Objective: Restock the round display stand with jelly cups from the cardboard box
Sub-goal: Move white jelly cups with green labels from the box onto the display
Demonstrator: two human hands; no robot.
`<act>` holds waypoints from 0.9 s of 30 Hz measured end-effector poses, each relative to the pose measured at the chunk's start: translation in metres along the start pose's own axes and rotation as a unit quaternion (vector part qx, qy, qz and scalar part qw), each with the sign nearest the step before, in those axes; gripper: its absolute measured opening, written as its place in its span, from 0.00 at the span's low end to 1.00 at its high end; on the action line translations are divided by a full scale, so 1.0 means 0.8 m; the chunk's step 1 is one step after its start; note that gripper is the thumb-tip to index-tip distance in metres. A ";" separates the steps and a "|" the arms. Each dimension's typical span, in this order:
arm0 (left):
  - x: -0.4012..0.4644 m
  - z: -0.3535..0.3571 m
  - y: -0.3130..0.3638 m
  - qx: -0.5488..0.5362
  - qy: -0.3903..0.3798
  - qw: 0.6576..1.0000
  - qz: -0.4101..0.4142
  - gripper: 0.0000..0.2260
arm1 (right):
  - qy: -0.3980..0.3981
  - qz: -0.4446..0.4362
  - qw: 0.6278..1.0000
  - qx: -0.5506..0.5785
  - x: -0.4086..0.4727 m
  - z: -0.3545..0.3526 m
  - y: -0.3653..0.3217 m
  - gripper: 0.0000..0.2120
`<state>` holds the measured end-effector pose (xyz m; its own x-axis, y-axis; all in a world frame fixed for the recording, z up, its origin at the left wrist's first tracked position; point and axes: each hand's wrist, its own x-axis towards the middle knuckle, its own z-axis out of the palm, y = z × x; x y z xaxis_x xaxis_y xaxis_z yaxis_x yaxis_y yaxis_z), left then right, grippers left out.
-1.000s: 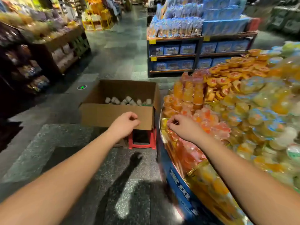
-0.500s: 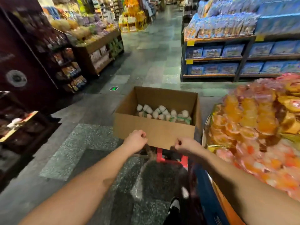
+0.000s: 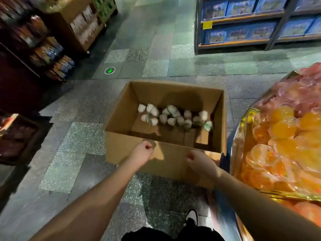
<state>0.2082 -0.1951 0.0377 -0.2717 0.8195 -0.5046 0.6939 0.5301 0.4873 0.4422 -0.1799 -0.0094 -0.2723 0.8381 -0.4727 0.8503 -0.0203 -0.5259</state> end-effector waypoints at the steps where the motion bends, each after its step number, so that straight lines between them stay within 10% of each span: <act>1: 0.018 -0.001 0.004 0.006 -0.002 1.000 0.003 0.06 | 0.010 0.000 1.000 0.010 0.015 -0.005 0.002 0.05; 8: 0.153 0.002 0.054 0.079 -0.049 0.994 0.066 0.10 | 0.040 0.116 0.987 0.108 0.115 -0.028 0.013 0.03; 27: 0.494 0.214 0.177 0.351 -0.229 0.875 0.243 0.25 | 0.076 0.469 0.858 0.195 0.412 0.015 0.125 0.41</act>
<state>0.3131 0.1664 -0.2143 0.3536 0.6522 -0.6706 0.9354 -0.2536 0.2466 0.4321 0.0874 -0.2263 0.5358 0.4143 -0.7357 0.4397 -0.8808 -0.1758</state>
